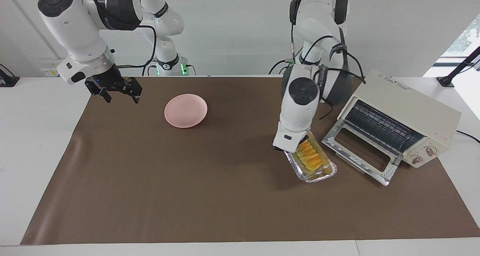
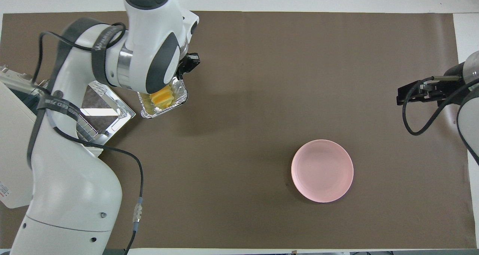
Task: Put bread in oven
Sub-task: 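Carry the foil tray with the left gripper to the toaster oven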
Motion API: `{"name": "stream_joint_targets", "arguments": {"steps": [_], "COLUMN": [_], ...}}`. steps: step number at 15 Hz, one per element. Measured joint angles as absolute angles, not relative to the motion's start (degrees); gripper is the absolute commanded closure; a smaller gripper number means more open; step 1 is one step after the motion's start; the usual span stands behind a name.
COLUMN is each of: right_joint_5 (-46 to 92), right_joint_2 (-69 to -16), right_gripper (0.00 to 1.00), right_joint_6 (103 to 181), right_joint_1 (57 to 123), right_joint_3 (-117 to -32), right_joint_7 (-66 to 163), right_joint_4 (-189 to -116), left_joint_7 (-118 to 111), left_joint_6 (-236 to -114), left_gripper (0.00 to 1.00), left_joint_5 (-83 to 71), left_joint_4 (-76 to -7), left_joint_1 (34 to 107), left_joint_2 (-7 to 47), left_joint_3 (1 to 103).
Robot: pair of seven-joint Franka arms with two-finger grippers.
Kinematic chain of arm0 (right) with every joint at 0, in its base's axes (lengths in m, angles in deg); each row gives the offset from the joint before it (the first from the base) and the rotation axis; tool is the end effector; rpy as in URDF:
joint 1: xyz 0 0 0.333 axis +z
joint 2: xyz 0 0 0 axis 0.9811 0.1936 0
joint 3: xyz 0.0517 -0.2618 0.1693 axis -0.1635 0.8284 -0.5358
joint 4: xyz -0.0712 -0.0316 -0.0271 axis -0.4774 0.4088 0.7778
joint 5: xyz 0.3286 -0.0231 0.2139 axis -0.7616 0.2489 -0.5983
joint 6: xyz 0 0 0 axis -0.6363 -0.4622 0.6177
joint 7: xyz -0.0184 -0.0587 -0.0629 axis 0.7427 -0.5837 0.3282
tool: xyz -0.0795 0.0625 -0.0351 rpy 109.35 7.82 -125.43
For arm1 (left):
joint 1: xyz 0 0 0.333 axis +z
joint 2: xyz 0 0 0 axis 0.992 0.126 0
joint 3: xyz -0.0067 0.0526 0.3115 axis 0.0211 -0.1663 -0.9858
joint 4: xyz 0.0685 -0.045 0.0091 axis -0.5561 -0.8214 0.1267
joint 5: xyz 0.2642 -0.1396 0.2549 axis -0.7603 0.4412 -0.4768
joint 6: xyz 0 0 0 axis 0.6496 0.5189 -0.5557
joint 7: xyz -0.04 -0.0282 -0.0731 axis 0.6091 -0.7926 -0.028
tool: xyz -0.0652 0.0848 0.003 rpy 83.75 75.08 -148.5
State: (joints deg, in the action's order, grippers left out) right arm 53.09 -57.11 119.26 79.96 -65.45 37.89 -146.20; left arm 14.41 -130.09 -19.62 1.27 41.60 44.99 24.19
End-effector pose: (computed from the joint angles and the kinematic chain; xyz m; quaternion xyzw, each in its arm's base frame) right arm 0.5589 -0.0044 0.5697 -0.9992 0.0310 0.0257 0.0026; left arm 0.6469 -0.2952 0.4526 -0.9901 -0.1289 0.0334 0.0446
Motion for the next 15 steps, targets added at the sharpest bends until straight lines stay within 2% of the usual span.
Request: {"name": "stream_joint_targets", "arguments": {"steps": [3,8,15], "right_joint_5": [53.09,53.09,53.09], "right_joint_2": [-57.11,-57.11,-57.11], "right_gripper": [0.00,0.00,0.00], "right_joint_6": [119.26,119.26,119.26], "right_joint_1": [79.96,79.96,79.96], "right_joint_3": [-65.46,-65.46,-65.46], "right_joint_7": [37.89,37.89,37.90], "right_joint_4": [-146.20,-146.20,-146.20], "left_joint_7": [14.54,14.82,14.81], "left_joint_6": [-126.76,-126.58,-136.67], "left_gripper": [1.00,1.00,1.00], "left_joint_5": [-19.42,-19.44,-19.44], "left_joint_4": [1.27,-0.59,-12.38], "left_joint_1": [41.66,42.43,47.27], "left_joint_2": [42.96,42.78,40.19], "left_joint_3": [20.92,16.13,12.38]}}
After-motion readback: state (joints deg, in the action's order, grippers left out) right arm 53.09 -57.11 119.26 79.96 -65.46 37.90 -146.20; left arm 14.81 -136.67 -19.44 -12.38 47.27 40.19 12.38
